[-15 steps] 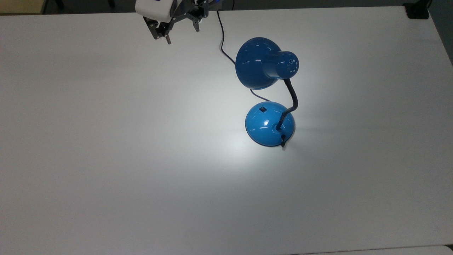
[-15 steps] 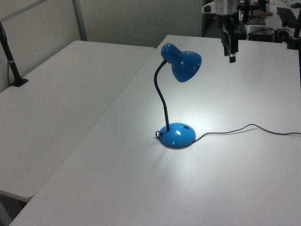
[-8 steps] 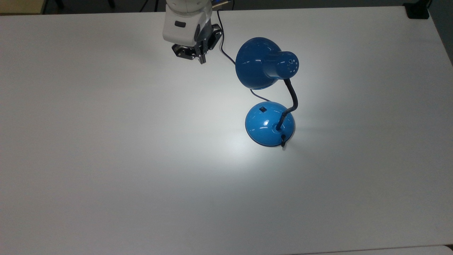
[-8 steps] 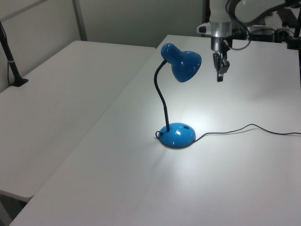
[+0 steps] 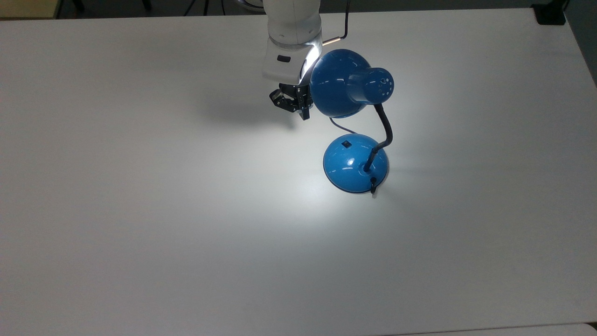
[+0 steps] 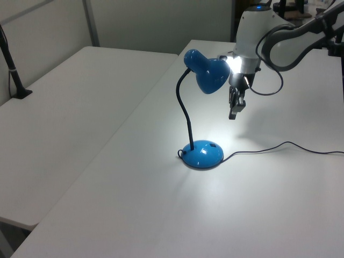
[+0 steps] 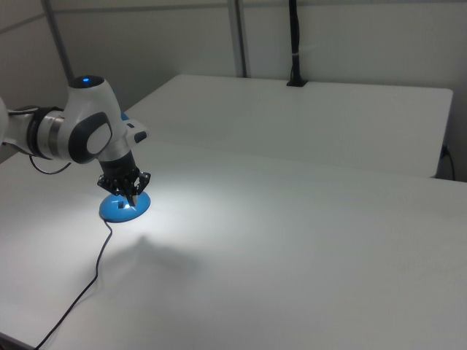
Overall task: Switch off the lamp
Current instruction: 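Move the gripper over the blue lamp base toward its switch, then lower the gripper onto the switch on the lamp base and press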
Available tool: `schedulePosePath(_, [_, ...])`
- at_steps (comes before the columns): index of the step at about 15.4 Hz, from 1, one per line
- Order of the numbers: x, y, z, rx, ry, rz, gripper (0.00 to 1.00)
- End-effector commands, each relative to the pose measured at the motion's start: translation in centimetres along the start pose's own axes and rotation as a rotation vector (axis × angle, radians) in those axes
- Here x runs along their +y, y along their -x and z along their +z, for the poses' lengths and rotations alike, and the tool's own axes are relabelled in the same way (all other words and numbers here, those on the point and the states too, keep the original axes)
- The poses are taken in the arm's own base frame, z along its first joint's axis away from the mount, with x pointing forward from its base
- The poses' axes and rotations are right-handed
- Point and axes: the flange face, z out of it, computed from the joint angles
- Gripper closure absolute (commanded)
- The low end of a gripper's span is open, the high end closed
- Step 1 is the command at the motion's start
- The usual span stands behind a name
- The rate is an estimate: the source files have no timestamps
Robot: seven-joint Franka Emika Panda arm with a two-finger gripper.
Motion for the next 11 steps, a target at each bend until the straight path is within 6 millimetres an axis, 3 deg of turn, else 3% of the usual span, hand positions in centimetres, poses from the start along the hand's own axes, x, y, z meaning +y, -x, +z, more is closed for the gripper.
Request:
schedulePosePath(1, [-1.8, -0.9, 1.9, 0.039, -0.01, 0.06, 1.0])
schedulePosePath(11, [-5.1, -2.5, 4.7, 0.089, -0.025, 0.125, 1.0])
